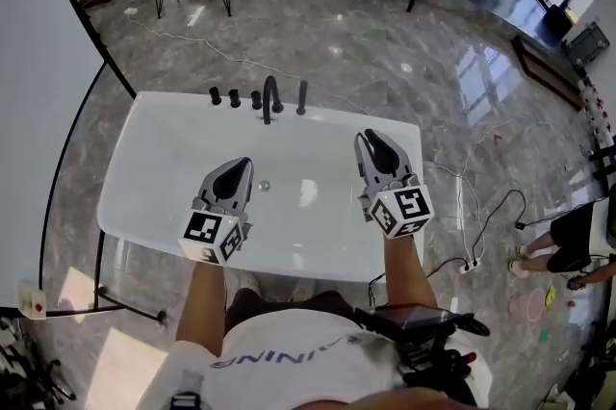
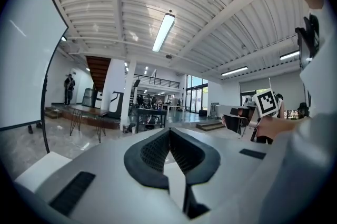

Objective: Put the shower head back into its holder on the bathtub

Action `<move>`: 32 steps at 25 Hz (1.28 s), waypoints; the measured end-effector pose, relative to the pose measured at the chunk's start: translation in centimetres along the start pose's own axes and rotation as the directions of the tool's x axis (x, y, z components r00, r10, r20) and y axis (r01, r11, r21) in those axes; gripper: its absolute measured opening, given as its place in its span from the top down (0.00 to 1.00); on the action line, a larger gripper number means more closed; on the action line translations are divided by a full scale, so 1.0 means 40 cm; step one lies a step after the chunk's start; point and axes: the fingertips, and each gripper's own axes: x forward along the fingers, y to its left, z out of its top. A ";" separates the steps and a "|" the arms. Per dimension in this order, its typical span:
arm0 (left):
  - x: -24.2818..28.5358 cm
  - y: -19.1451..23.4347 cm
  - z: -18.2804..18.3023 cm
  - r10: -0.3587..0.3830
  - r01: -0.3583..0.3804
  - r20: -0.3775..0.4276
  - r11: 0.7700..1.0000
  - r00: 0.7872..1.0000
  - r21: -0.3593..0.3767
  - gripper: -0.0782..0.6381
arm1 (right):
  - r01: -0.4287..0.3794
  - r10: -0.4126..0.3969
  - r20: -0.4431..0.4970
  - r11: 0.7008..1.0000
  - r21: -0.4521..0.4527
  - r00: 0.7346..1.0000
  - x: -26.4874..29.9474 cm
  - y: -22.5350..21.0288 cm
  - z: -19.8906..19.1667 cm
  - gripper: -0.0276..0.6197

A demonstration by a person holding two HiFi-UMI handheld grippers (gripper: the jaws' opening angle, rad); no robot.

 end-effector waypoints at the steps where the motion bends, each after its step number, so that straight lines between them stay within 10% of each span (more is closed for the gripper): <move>1: -0.008 -0.012 0.008 -0.009 0.009 -0.001 1.000 1.000 0.008 0.87 | -0.001 0.001 0.001 1.000 -0.002 1.000 -0.017 0.015 0.009 0.84; 32: -0.312 0.133 0.130 -0.191 0.190 0.077 0.982 0.979 0.017 0.87 | 0.097 -0.095 0.026 0.990 -0.098 0.995 -0.097 0.488 0.168 0.89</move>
